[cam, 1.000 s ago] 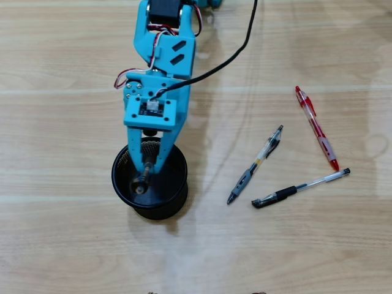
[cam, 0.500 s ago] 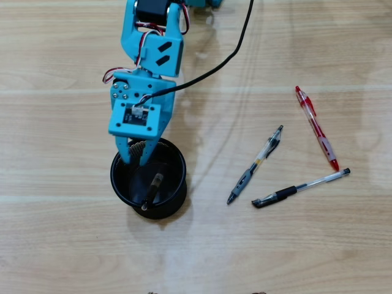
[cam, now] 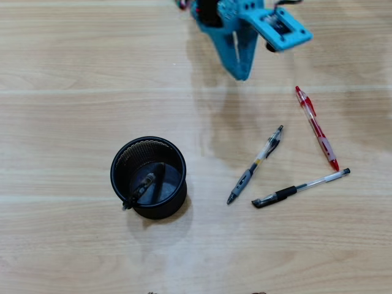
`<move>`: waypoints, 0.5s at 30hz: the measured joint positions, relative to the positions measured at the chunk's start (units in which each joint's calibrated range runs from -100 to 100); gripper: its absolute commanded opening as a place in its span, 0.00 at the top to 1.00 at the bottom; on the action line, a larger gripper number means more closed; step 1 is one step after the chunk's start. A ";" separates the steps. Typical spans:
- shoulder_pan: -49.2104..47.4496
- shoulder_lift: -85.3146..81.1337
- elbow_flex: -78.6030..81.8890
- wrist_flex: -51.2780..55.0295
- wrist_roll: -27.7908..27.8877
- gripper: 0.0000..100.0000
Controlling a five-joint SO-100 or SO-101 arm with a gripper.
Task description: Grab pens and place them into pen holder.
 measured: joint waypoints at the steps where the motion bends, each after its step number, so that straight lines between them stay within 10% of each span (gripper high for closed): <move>1: -1.44 1.86 0.00 3.88 -0.42 0.95; 6: -12.41 13.88 -2.48 7.84 -6.94 0.71; 15: -26.68 35.46 -10.18 -13.87 -15.86 0.73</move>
